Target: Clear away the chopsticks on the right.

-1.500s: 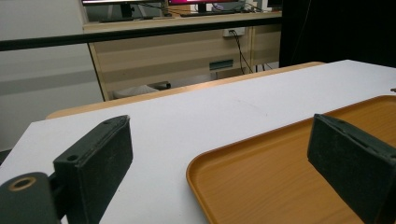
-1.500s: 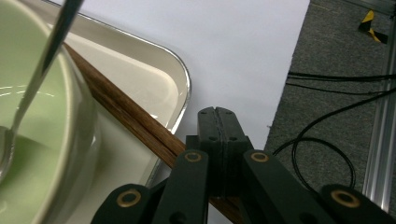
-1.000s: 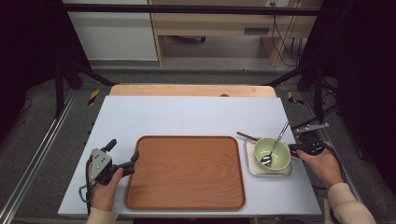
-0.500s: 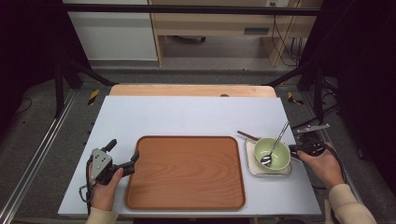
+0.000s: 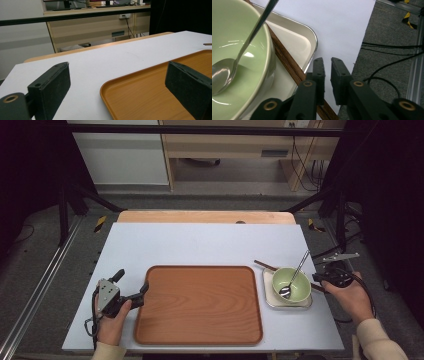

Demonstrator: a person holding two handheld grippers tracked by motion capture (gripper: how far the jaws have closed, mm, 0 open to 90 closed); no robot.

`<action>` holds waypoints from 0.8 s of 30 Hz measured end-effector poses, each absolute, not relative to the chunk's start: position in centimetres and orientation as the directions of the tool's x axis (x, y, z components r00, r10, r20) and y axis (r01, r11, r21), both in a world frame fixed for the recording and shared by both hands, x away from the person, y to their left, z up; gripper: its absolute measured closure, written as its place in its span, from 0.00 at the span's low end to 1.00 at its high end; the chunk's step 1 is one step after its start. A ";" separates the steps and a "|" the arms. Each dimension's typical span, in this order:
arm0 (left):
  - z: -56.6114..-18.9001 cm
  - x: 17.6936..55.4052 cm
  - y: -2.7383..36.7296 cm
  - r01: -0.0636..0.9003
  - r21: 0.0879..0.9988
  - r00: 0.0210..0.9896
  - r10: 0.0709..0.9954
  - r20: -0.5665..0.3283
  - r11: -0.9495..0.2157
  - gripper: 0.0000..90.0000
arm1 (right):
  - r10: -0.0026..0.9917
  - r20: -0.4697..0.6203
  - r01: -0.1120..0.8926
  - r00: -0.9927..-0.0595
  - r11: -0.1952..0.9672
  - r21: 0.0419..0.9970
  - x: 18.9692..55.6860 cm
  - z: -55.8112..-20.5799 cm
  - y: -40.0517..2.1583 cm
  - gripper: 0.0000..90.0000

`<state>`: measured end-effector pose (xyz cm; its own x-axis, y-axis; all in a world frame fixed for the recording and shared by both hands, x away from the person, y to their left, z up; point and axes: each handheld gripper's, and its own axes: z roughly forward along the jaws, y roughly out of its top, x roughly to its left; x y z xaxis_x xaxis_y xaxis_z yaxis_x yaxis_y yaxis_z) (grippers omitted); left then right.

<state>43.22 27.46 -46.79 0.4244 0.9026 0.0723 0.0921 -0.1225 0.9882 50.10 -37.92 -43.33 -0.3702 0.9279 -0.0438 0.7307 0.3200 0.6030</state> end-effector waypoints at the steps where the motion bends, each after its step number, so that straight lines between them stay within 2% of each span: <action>1: -46.8 43.2 27.5 0.092 0.988 0.424 0.903 0.072 -0.122 0.06 | 0.928 -0.044 0.731 -0.370 0.320 0.603 50.1 -43.3 -37.9 0.87; 13: -46.8 43.2 27.5 0.090 0.989 0.429 0.900 0.071 -0.121 0.06 | 0.914 -0.110 0.715 -0.392 0.377 0.589 49.5 -42.4 -38.0 0.59; 14: -46.8 43.2 27.5 0.088 0.989 0.429 0.900 0.071 -0.120 0.06 | 0.911 -0.128 0.708 -0.393 0.388 0.589 49.5 -42.2 -38.1 0.54; 15: -46.8 43.2 27.5 0.088 0.989 0.429 0.900 0.071 -0.120 0.06 | 0.911 -0.128 0.708 -0.393 0.388 0.589 49.5 -42.2 -38.1 0.54; 19: -46.8 43.2 27.5 0.088 0.989 0.430 0.900 0.071 -0.120 0.06 | 0.896 -0.176 0.701 -0.407 0.430 0.569 49.4 -41.9 -38.4 0.40; 20: -46.8 43.2 27.5 0.088 0.989 0.430 0.900 0.071 -0.120 0.06 | 0.896 -0.176 0.701 -0.407 0.430 0.569 49.4 -41.9 -38.4 0.40; 24: -46.8 43.2 27.5 0.088 0.989 0.430 0.900 0.070 -0.120 0.06 | 0.884 -0.201 0.701 -0.422 0.459 0.545 49.4 -41.7 -39.2 0.30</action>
